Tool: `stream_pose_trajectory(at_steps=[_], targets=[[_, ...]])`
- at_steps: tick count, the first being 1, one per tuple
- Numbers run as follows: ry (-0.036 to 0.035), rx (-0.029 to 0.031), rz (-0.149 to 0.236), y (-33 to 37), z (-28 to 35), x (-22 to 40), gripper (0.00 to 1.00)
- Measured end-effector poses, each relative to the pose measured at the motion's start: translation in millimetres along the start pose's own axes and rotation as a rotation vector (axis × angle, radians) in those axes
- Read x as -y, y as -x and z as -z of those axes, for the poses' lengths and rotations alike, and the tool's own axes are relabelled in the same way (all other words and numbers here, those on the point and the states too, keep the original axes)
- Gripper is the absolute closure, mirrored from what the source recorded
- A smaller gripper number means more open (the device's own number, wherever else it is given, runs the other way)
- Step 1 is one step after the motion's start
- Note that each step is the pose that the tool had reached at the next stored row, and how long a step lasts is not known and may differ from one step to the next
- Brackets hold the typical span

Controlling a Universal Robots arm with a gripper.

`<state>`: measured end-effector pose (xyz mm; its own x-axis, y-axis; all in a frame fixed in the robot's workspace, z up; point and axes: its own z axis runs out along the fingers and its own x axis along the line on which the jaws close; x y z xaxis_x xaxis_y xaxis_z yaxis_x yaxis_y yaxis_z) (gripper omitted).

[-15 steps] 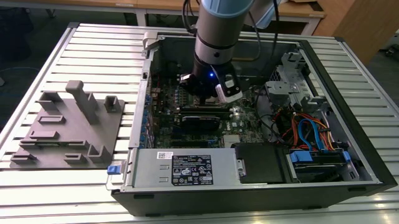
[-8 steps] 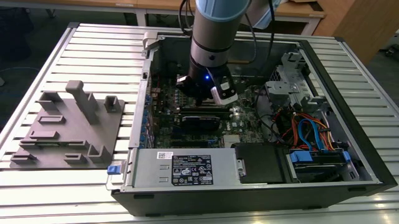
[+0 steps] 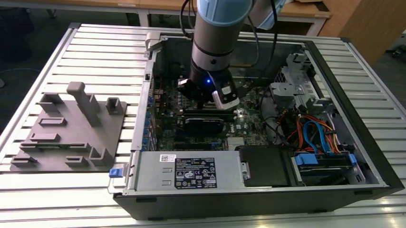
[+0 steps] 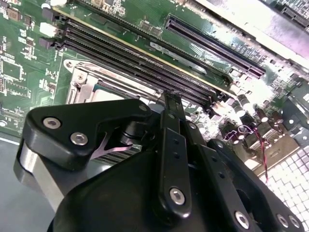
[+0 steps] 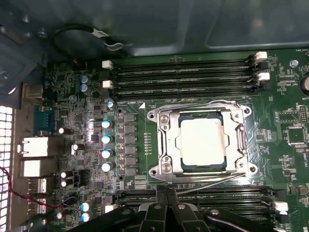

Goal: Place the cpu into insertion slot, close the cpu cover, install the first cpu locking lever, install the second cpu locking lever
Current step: 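Install the second cpu locking lever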

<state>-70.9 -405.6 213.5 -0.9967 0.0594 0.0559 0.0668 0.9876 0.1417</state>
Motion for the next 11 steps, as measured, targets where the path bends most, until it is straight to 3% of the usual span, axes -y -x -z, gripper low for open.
stream_pose_trajectory(at_steps=[2, 9, 11], targets=[[0.0070, -0.0021, 0.000, 0.1, -0.1, 2.1, 0.89], [0.0453, -0.0067, 0.002, 0.5, -1.2, 7.6, 0.89], [0.0489, -0.0074, 0.005, 0.6, -2.3, 9.0, 0.89]])
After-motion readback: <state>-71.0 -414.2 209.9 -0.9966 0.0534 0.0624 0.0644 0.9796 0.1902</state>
